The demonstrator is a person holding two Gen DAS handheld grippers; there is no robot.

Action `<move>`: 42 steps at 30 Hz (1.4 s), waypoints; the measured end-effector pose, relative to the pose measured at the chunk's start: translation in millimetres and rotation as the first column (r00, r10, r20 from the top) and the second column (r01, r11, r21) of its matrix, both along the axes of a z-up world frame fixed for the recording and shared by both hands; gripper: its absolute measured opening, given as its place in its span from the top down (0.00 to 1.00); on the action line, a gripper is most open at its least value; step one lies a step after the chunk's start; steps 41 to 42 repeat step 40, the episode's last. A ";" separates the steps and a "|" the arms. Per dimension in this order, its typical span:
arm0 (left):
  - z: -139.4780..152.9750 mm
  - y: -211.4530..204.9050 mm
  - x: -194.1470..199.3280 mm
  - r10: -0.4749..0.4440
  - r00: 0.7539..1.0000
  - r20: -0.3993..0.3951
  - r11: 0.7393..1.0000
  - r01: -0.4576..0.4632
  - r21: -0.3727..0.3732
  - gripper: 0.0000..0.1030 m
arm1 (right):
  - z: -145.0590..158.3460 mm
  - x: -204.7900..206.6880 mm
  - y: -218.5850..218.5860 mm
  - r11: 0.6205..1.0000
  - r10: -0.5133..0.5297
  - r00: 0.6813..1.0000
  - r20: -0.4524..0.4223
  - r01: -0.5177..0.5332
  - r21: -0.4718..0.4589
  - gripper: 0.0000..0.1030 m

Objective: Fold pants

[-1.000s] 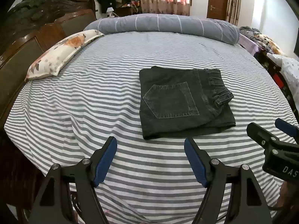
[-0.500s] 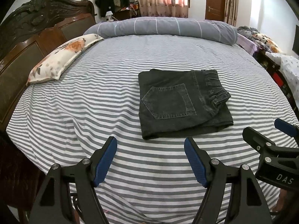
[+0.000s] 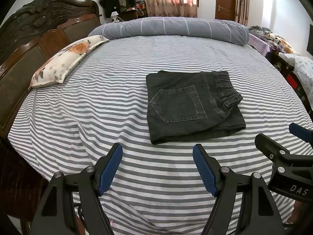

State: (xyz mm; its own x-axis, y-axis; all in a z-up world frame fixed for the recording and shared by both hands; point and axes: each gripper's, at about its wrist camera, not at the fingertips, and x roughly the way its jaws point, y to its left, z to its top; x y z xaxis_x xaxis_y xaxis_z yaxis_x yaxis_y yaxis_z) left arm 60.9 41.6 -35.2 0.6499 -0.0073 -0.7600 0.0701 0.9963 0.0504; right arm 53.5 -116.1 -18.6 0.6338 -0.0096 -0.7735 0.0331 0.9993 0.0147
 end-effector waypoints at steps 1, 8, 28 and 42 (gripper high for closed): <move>-0.6 0.4 -0.6 0.000 1.000 0.000 1.000 0.000 0.003 0.27 | -0.3 -0.6 0.1 1.000 0.003 1.000 -0.001 -0.003 0.003 0.01; -3.5 6.2 0.2 0.005 1.000 -0.008 1.000 -0.005 0.008 0.27 | -4.3 -1.7 -0.4 1.000 0.012 1.000 -0.013 -0.012 0.002 0.01; -7.0 7.5 3.0 0.007 1.000 -0.016 1.000 -0.007 0.017 0.27 | -9.4 -4.3 -4.8 1.000 0.013 0.999 -0.037 -0.013 0.008 0.01; -12.1 9.8 0.6 -0.015 1.000 -0.021 1.000 0.015 0.018 0.28 | -13.1 -6.8 -1.6 1.000 0.014 0.999 -0.046 -0.013 0.014 0.01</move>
